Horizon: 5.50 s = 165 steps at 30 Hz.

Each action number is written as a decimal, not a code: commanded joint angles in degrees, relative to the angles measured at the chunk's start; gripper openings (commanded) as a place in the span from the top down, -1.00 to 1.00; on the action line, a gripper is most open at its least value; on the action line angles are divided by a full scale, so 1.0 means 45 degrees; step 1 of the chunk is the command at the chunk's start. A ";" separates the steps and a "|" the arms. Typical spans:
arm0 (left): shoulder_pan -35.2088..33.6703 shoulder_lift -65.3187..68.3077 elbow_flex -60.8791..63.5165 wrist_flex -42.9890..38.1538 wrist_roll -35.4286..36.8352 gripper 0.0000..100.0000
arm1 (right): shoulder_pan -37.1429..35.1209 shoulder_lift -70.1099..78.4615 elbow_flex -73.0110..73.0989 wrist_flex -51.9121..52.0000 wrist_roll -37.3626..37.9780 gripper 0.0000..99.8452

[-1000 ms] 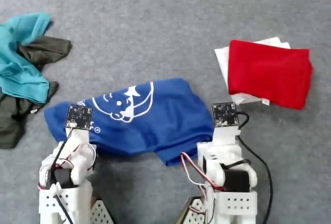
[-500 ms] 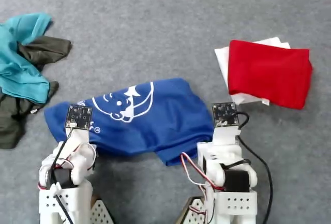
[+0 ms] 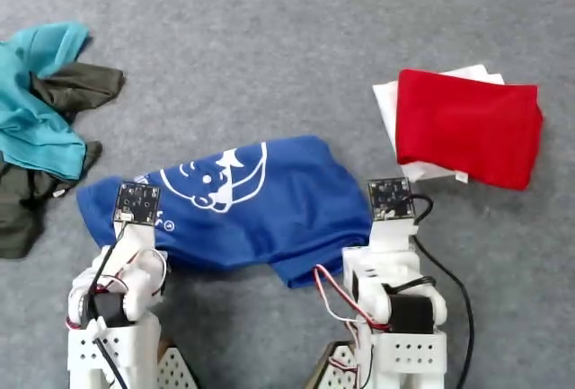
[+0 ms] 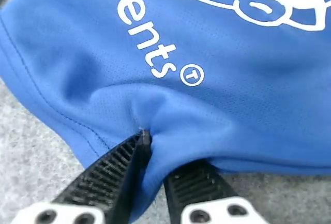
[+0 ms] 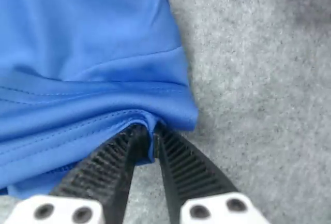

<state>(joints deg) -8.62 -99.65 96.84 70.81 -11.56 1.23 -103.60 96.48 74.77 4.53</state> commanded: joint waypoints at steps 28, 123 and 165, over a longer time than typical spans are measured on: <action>0.0166 -0.0137 0.0127 0.0039 0.0137 0.94 | 0.0098 -0.1006 0.0010 0.0000 -0.0156 0.97; -0.2745 -0.0117 -0.0400 0.0332 -0.4532 0.94 | -0.1778 -0.1006 0.0010 -0.0098 -0.0254 0.97; 0.0694 1.1604 -2.1988 0.5216 0.0156 0.94 | -0.0957 1.7045 -2.7653 0.5880 -0.3087 0.97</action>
<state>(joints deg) -8.70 -50.15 8.04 91.91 -12.88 -3.78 -34.68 -11.38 99.47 -6.37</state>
